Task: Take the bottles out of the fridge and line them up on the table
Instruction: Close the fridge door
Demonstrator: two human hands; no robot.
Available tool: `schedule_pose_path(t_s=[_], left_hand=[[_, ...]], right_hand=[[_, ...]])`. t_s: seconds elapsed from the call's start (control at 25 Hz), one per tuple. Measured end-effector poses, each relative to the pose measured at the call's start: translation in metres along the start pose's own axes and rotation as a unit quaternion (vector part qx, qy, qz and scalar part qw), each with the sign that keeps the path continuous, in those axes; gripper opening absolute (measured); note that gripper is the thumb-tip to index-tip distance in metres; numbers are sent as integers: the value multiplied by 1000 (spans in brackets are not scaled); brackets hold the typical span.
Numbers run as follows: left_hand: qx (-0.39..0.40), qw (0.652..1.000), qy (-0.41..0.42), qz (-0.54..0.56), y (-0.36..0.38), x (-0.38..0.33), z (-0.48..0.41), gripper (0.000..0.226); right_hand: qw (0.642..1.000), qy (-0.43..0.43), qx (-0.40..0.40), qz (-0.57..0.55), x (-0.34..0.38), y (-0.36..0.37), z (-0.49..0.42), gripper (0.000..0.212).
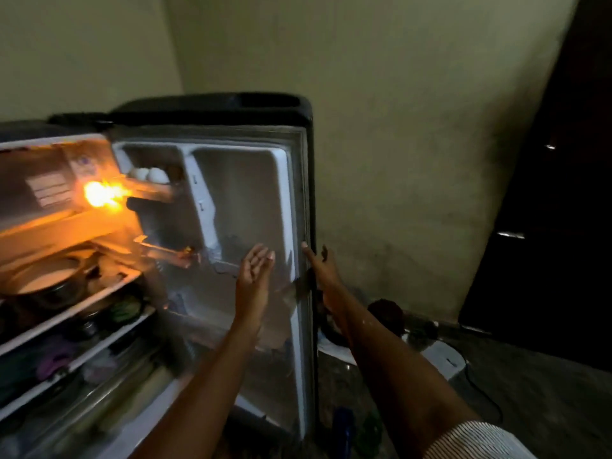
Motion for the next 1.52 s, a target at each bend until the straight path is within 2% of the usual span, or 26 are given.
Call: schedule_pose_path(t_s=[0.12,0.32,0.48,0.6,0.68,0.8,0.88,1.0,1.16,1.28,1.36,1.52], left_hand=[[-66,998,0,7,7,-10,1,41],[-122,992,15,-16,-14,-19,31,37],[-189,981,34,-18,-50,-27,67,39],[-244,969,25,-10,-80,-27,98,38],[-283,958,29,-16,-106,-36,114,38],[-326,944,54,-21,-154,-59,120,37],[-352,933,77,-26,-187,-79,120,36],[-404,910,86,-37,-253,-97,112,38],[-405,910,66,-58,-352,-79,67,26],[-417,905,63,-50,-390,-105,58,40],[-417,906,46,-60,-429,-114,43,47],[-420,903,34,-87,-510,-123,-2,45]], right_hand=[[997,-25,62,42,6,12,-13,90],[985,-32,145,83,-8,10,4,79],[969,-72,218,90,-16,20,52,56],[953,-143,238,123,-9,37,77,41],[954,-153,241,96,3,56,92,39],[954,-123,260,83,5,103,107,53],[942,-136,293,92,6,141,118,60],[916,-153,353,117,18,200,152,52],[877,-192,412,155,10,300,178,47],[853,-209,446,174,1,374,202,45],[847,-209,457,174,-2,424,217,47],[842,-217,463,170,-10,508,235,47]])
Point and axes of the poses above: each hand's wrist, its own z-axis away from the middle knuckle, its own y-axis out of the palm, x = y × z, the point moved 7 cm from there along -z, towards the middle knuckle, and after that the axes turned 4 degrees about -x, right-handed, at the moved point
